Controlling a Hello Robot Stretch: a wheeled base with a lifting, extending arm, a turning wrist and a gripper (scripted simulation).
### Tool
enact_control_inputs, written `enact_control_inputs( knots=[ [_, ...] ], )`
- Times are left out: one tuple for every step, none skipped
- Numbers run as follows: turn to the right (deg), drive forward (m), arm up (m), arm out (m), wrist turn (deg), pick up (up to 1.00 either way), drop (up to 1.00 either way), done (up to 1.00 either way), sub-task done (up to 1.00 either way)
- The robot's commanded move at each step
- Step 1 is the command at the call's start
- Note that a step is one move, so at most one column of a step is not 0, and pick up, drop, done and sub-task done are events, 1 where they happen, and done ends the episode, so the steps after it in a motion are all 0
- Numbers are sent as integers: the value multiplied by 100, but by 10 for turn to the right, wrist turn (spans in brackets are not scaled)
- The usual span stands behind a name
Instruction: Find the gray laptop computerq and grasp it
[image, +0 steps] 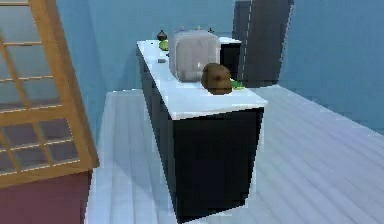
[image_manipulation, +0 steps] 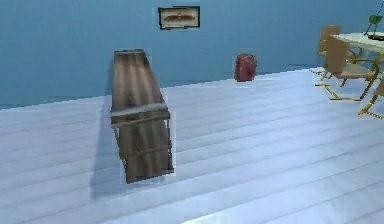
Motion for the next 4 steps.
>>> enact_control_inputs(
  knots=[
    [0,15,0,0,0,0,0,0,0],
    [-450,0,0,0,0,0,0,0,0],
    [-390,0,0,0,0,0,0,0,0],
    [0,100,0,0,0,0,0,0,0]
  ],
)
